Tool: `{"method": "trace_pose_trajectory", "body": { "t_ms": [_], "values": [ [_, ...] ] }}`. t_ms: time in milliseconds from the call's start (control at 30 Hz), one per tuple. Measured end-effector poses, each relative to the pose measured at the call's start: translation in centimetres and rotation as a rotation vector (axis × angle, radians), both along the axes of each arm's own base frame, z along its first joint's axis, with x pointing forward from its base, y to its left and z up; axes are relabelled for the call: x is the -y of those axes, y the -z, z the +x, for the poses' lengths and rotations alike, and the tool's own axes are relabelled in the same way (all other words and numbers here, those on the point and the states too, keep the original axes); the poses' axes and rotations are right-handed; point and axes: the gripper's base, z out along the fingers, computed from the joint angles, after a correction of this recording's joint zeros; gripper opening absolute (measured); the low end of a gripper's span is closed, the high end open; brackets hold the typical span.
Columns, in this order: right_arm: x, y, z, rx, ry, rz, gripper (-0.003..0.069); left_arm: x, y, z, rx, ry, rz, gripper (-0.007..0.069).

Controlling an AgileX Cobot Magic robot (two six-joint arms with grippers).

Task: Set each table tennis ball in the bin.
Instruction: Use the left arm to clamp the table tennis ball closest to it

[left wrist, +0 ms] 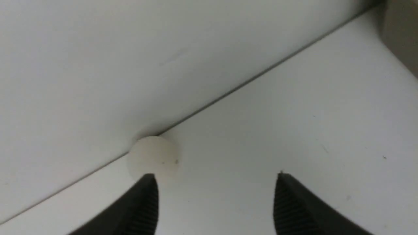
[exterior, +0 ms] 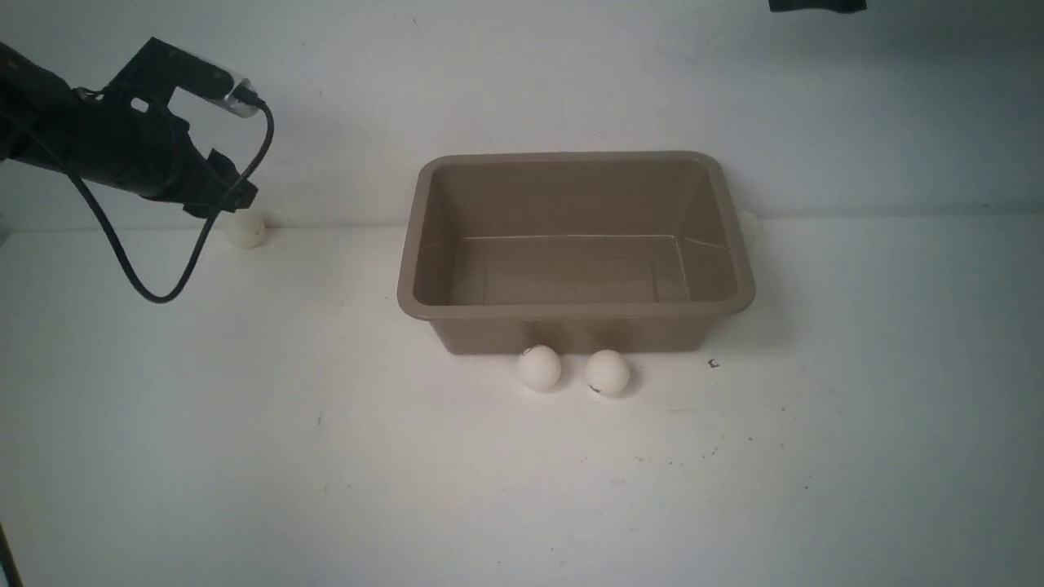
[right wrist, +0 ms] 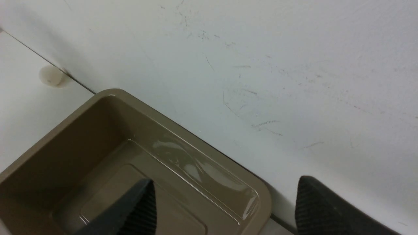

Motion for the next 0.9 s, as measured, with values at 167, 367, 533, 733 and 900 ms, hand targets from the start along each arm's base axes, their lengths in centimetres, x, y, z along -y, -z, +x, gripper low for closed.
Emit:
{"method": "trace_pose_trajectory", "body": {
  "t_ms": [167,367,533,733,900],
  "values": [
    [0.0,0.0,0.0,0.000,-0.002,0.007,0.0514,-0.7,3.6,1.2,-0.025,-0.106,-0.028,0.0535],
    [-0.1,-0.1,0.0,0.000,-0.004,0.012,0.0514,-1.4,7.3,2.2,-0.035,-0.197,-0.042,0.0516],
    [-0.1,-0.1,-0.1,-0.002,-0.011,0.014,0.0514,-1.6,7.6,2.6,0.002,-0.249,-0.056,0.0510],
    [-0.2,-0.1,-0.1,-0.005,-0.014,0.017,0.0514,-0.9,7.4,3.1,0.046,-0.260,-0.057,0.0510],
    [-0.2,-0.1,-0.1,-0.005,-0.015,0.022,0.0514,-0.1,8.2,3.3,0.043,-0.249,-0.056,0.0510]
  ]
}}
